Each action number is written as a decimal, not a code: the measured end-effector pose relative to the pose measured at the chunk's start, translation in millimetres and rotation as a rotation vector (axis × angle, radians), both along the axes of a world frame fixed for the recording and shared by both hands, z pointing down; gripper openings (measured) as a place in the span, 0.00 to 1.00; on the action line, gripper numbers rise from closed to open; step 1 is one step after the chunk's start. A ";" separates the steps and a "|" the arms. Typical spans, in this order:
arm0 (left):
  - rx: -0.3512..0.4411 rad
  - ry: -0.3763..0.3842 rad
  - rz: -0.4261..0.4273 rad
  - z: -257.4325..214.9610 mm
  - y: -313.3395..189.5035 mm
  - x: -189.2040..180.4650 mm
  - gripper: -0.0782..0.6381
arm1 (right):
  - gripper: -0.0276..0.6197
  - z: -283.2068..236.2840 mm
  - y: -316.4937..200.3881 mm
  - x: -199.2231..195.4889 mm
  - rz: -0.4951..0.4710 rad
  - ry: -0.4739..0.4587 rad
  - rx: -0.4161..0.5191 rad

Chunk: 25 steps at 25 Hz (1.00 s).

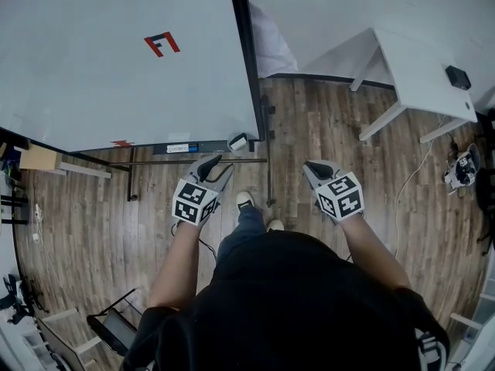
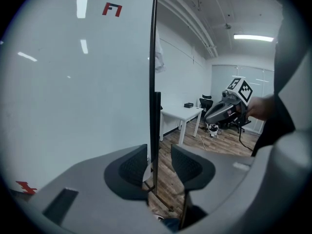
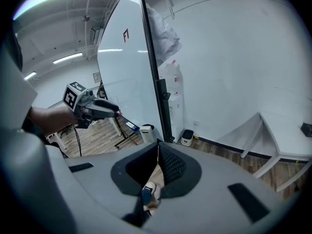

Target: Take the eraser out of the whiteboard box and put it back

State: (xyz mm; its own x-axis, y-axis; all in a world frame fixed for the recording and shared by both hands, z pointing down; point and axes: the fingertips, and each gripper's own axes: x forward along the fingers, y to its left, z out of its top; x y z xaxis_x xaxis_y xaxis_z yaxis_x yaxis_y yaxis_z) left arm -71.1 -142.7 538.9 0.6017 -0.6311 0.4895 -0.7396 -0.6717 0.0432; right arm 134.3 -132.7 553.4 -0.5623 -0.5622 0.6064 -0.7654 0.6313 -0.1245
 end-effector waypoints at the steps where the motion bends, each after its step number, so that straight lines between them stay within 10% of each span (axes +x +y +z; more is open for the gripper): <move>1: -0.004 0.000 0.002 2.5 -1.3 0.8 0.33 | 0.04 0.8 -0.4 1.2 0.004 0.000 -0.003; 25: -0.072 -0.068 0.093 56.1 -57.2 9.4 0.33 | 0.06 24.8 -32.8 -6.4 0.056 0.017 -0.067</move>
